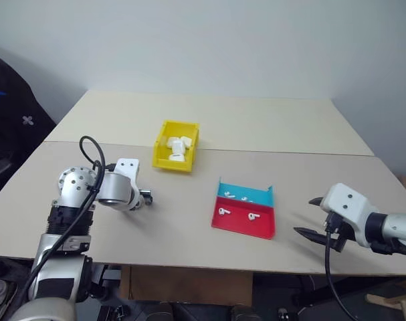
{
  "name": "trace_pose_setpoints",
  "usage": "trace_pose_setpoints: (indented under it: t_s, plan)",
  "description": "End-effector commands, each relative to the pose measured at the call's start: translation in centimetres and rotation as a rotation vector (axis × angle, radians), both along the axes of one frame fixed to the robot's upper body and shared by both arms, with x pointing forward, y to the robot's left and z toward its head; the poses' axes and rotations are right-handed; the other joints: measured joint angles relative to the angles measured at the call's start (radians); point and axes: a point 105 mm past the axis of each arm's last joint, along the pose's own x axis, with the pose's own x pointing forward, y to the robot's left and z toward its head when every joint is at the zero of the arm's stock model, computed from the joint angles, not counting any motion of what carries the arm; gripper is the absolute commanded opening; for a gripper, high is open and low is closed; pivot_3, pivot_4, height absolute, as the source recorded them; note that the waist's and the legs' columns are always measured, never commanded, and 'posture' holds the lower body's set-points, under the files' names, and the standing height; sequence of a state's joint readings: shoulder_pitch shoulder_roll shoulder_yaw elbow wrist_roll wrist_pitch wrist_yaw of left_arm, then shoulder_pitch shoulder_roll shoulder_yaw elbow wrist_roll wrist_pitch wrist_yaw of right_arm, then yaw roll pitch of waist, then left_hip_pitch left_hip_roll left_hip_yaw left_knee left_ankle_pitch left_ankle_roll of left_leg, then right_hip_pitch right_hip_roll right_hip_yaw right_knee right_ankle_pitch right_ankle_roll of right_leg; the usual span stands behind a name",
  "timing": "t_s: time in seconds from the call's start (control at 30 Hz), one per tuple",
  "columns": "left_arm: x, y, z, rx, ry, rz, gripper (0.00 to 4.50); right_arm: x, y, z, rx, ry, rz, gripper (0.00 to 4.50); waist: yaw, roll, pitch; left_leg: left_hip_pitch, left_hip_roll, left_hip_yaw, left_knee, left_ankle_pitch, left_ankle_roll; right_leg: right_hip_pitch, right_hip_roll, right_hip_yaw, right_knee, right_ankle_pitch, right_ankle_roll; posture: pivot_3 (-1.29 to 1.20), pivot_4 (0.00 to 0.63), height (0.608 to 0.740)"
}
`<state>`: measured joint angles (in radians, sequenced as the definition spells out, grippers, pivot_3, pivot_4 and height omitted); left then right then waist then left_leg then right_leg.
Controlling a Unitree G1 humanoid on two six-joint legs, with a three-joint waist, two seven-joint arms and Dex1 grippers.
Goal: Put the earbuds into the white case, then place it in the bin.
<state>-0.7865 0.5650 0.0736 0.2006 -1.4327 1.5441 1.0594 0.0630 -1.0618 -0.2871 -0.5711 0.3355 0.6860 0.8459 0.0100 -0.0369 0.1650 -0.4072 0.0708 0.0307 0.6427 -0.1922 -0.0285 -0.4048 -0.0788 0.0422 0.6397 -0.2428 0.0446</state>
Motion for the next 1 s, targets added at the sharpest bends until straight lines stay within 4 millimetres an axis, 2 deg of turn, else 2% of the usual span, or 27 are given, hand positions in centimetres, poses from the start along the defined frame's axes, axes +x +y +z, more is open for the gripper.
trace_pose_setpoints:
  t_s: [0.03, 0.07, 0.17, 0.3, 0.43, 0.57, 0.67, 0.77, 0.9, 1.0]
  plan:
    - [-0.3, 0.7, -0.3, 0.032, 0.017, 0.007, 4.50, 0.1, 0.2, 0.6, 0.004, -0.024, -0.003, 4.49, -0.002, 0.000, 0.000, 0.000, 0.000, 0.000, 0.000, 0.000, 0.000, 0.000, 0.000, 0.000, 0.000, 0.000, 0.000, 0.00, 0.150, 0.740]
    - [-0.4, 0.6, -0.5, 0.022, 0.024, -0.002, 4.50, 0.1, 0.2, 0.6, 0.003, -0.023, -0.002, 4.49, -0.002, 0.000, 0.000, 0.000, 0.000, 0.000, 0.000, 0.000, 0.000, 0.000, 0.000, 0.000, 0.000, 0.000, 0.000, 0.00, 0.150, 0.740]
    - [-0.6, 0.5, -0.9, 0.025, 0.030, -0.008, 3.96, 0.2, 0.2, 0.5, 0.001, -0.023, -0.004, 4.50, -0.004, 0.000, 0.000, 0.000, 0.000, 0.000, 0.000, 0.000, 0.000, 0.000, 0.000, 0.000, 0.000, 0.000, 0.000, 0.00, 0.150, 0.740]
    - [-0.7, 0.3, -1.4, -0.006, 0.034, 0.003, 2.78, 0.3, 0.2, 0.7, 0.003, -0.030, -0.008, 4.50, -0.004, 0.000, 0.000, 0.000, 0.000, 0.000, 0.000, 0.000, 0.000, 0.000, 0.000, 0.000, 0.000, 0.000, 0.000, 0.00, 0.150, 0.740]
    - [-0.5, 0.2, -1.5, 0.001, 0.027, 0.021, 2.78, 0.7, 0.4, 1.5, 0.044, -0.054, -0.019, 4.50, -0.005, 0.002, -0.001, 0.001, 0.000, 0.000, 0.000, 0.000, -0.001, 0.001, 0.000, 0.000, 0.001, 0.000, 0.000, 0.00, 0.150, 0.740]
    - [-0.5, -0.3, -1.5, 0.014, 0.001, 0.015, 2.78, 0.8, 0.4, 1.5, 0.029, -0.054, -0.021, 4.50, -0.001, 0.002, -0.001, 0.001, 0.000, 0.000, 0.000, 0.001, -0.001, 0.001, 0.000, 0.000, 0.001, 0.000, 0.000, 0.00, 0.150, 0.740]
    - [0.1, -1.0, 0.5, 0.034, -0.097, -0.023, 2.78, 0.9, 0.4, 1.9, 0.031, -0.079, -0.018, 4.50, 0.000, 0.002, -0.001, 0.001, -0.001, 0.000, 0.000, 0.001, -0.001, 0.001, 0.000, 0.000, 0.000, 0.000, 0.000, 0.00, 0.150, 0.740]
    - [0.7, -2.5, 4.0, 0.036, -0.240, -0.114, 2.78, 1.1, 0.9, 3.3, 0.056, -0.139, -0.005, 4.50, 0.001, 0.000, 0.000, -0.001, -0.001, -0.001, 0.000, 0.001, -0.002, 0.000, 0.000, 0.000, 0.000, 0.000, 0.001, 0.00, 0.150, 0.740]
    - [0.8, -3.8, 8.8, 0.114, -0.548, -0.236, 2.78, 1.6, 1.3, 4.8, 0.061, -0.207, 0.018, 4.50, -0.003, -0.002, 0.001, -0.004, -0.001, -0.001, -0.001, 0.001, -0.003, -0.002, 0.000, -0.001, -0.002, 0.001, 0.001, 0.00, 0.150, 0.740]
    - [0.6, -5.2, 10.6, 0.076, -0.709, -0.403, 2.78, 1.4, 2.2, 5.0, 0.043, -0.106, 0.078, 4.50, -0.008, 0.000, 0.001, -0.004, -0.001, -0.001, -0.004, 0.000, -0.005, -0.002, 0.000, -0.001, -0.007, 0.001, 0.001, 0.00, 0.150, 0.740]
